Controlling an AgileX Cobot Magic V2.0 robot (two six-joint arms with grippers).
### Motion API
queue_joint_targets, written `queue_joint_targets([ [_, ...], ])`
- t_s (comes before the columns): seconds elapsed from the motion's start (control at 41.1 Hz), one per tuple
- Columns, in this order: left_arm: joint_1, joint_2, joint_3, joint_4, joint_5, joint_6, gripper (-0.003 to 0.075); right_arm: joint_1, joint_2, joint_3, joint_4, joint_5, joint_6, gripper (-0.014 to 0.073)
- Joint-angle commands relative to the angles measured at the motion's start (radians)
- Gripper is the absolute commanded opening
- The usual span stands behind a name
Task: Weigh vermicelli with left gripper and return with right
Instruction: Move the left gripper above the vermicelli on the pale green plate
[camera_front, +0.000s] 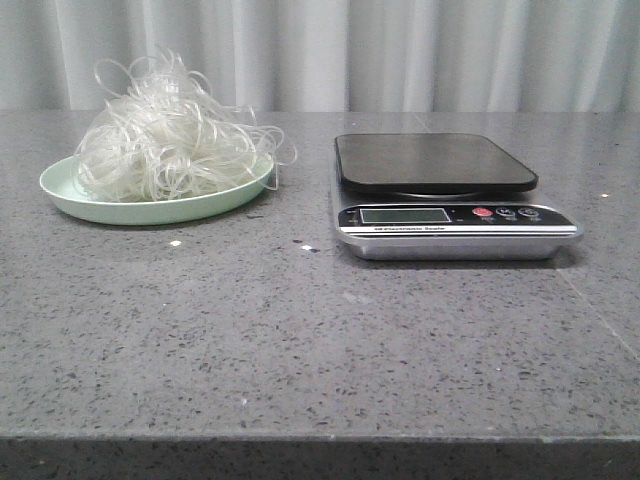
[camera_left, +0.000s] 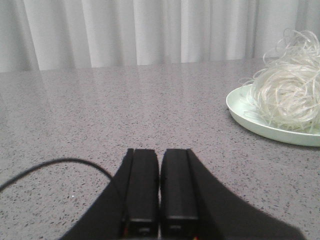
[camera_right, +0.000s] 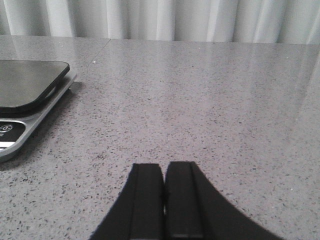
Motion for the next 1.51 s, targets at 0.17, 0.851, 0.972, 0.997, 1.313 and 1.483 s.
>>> queue_joint_targets([
  [0.17, -0.003, -0.019, 0.007, -0.008, -0.077, -0.01, 0.0137, 0.001, -0.016, -0.008, -0.004, -0.079, -0.006, 0.0151],
  [0.851, -0.003, -0.019, 0.007, -0.02, -0.24, -0.01, 0.0137, 0.001, -0.016, -0.008, -0.004, -0.079, -0.006, 0.0151],
  [0.972, -0.003, -0.019, 0.005, -0.044, -0.39, -0.015, 0.0137, 0.001, -0.016, -0.008, -0.004, -0.079, -0.006, 0.0151],
  [0.997, -0.003, -0.019, 0.003, -0.052, -0.418, -0.015, 0.0137, 0.001, -0.016, -0.008, -0.004, -0.079, -0.006, 0.0151],
  [1.313, -0.003, 0.109, -0.455, -0.068, -0.173, -0.01, 0.0137, 0.001, -0.016, -0.008, -0.004, -0.079, -0.006, 0.0151],
  [1.483, -0.003, 0.349, -0.766, -0.072, 0.089, -0.01, 0.0139, 0.001, -0.016, -0.008, -0.004, -0.079, -0.006, 0.0151],
])
